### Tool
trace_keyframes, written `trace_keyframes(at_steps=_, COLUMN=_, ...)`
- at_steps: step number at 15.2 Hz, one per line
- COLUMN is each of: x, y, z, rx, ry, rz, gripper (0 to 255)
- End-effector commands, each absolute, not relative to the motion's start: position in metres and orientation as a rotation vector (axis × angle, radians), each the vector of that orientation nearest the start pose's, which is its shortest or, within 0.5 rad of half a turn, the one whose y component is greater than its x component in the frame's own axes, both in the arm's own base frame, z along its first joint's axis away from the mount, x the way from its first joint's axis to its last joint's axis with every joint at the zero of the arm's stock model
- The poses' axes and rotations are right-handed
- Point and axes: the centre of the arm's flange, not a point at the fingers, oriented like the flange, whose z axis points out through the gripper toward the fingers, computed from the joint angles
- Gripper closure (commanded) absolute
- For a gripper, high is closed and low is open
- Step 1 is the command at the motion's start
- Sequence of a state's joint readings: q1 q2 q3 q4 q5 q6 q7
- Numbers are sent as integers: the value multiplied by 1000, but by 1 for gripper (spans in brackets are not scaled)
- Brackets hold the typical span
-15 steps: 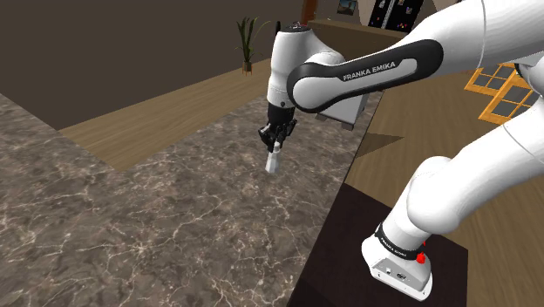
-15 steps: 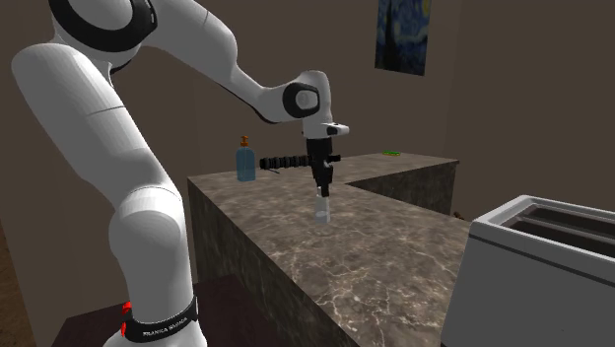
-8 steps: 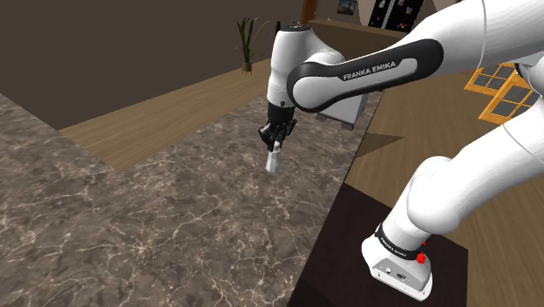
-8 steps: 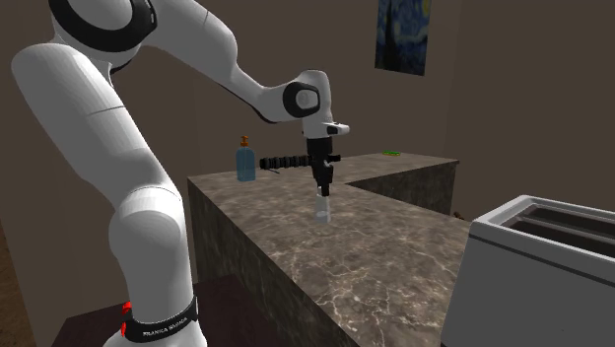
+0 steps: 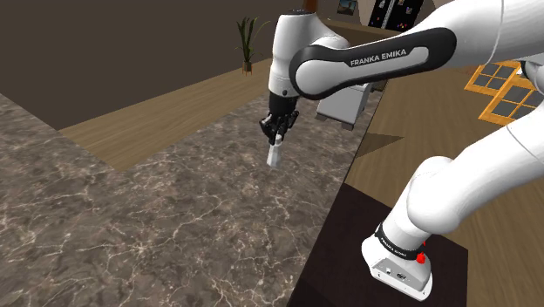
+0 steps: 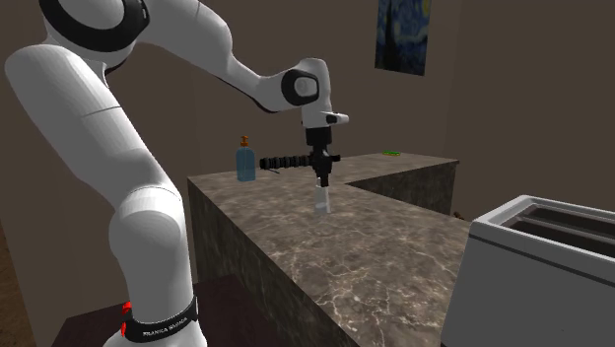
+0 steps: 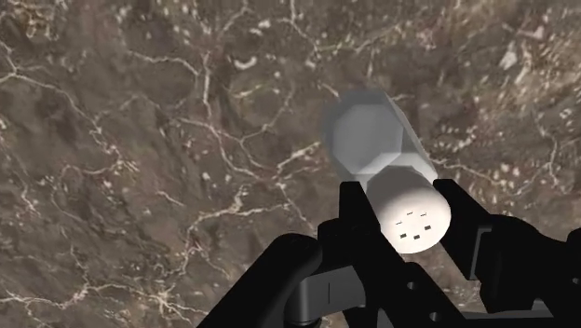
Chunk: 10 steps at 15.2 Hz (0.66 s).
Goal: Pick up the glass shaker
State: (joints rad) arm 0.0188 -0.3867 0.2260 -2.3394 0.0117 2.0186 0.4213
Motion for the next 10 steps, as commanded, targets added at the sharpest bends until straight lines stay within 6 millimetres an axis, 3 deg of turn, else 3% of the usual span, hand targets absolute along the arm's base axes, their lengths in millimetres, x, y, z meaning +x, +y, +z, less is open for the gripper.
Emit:
trace_keyframes(at_steps=1, x=427, y=113, z=496, rx=-3176, ry=311, rz=-124, gripper=255)
trace_keyframes(at_steps=8, x=427, y=113, z=533, rx=-3176, ry=311, rz=-124, gripper=255)
trace_keyframes(at_steps=10, x=427, y=113, z=533, rx=-3176, ry=311, rz=-124, gripper=255)
